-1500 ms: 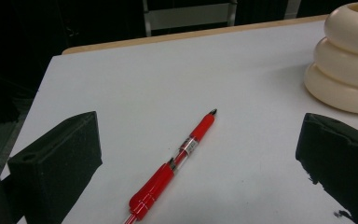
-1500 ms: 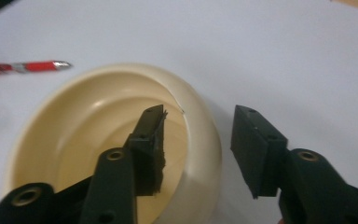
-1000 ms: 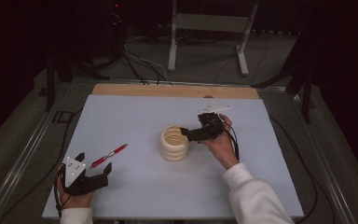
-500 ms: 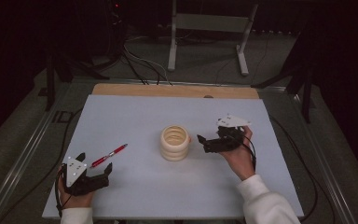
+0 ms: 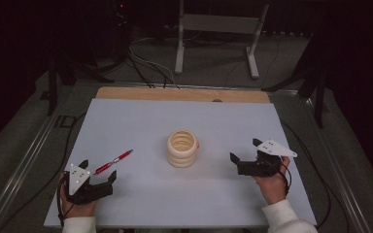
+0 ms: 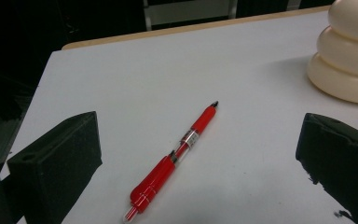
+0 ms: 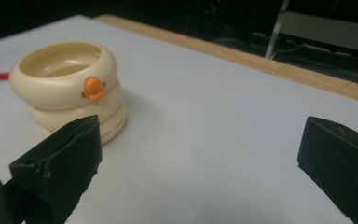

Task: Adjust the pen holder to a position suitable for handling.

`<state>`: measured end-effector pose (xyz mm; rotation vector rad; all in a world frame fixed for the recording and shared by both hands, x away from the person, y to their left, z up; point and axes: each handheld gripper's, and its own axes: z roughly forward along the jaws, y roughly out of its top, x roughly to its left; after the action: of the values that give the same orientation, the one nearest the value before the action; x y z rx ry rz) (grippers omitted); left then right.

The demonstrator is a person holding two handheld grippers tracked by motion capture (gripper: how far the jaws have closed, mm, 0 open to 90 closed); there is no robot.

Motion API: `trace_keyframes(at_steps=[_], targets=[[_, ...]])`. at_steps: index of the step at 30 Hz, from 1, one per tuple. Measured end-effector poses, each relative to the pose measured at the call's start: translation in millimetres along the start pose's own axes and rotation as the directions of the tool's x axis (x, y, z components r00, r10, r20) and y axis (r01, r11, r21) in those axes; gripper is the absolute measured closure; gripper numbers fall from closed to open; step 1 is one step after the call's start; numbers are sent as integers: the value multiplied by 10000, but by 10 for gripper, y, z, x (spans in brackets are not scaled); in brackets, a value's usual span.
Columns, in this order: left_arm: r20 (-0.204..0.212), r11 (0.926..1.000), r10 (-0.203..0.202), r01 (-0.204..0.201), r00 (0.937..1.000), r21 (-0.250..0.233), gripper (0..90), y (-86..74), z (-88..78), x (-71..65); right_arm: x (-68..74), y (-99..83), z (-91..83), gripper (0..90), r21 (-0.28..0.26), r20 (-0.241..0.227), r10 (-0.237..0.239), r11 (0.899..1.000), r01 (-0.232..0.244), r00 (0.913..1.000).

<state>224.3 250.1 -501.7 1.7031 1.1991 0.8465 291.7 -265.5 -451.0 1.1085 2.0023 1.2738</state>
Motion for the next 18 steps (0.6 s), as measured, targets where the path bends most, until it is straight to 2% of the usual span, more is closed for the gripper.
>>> trace_keyframes(at_steps=[3,4,5,9,12,16,18], targets=[[-18,10000,-46,46,10000,-25,6,-4,-8,13,-22,-95,-14,0,122,-12,63,9999,-63,10000],[-37,10000,-54,54,10000,-39,7,-4,-10,17,-43,-195,-36,0,-87,-5,72,9999,-72,10000],[-45,10000,-63,63,10000,-50,7,-4,-10,20,-43,-195,-36,0,-87,-5,72,9999,-72,10000],[-89,10000,15,-16,10000,-42,6,-2,-10,17,-84,-394,-111,0,-418,132,389,9984,-383,9992],[-142,9998,118,-120,9998,-138,7,13,-24,10,-82,-456,-139,0,-424,312,365,9985,-352,9988],[-139,9995,237,-240,9996,-192,7,19,-32,-5,-84,-551,-191,0,-464,1,785,9958,-784,9969],[-100,9996,207,-209,9997,-198,7,18,-40,-4,-82,-587,-211,0,-458,1,845,9954,-844,9964]])
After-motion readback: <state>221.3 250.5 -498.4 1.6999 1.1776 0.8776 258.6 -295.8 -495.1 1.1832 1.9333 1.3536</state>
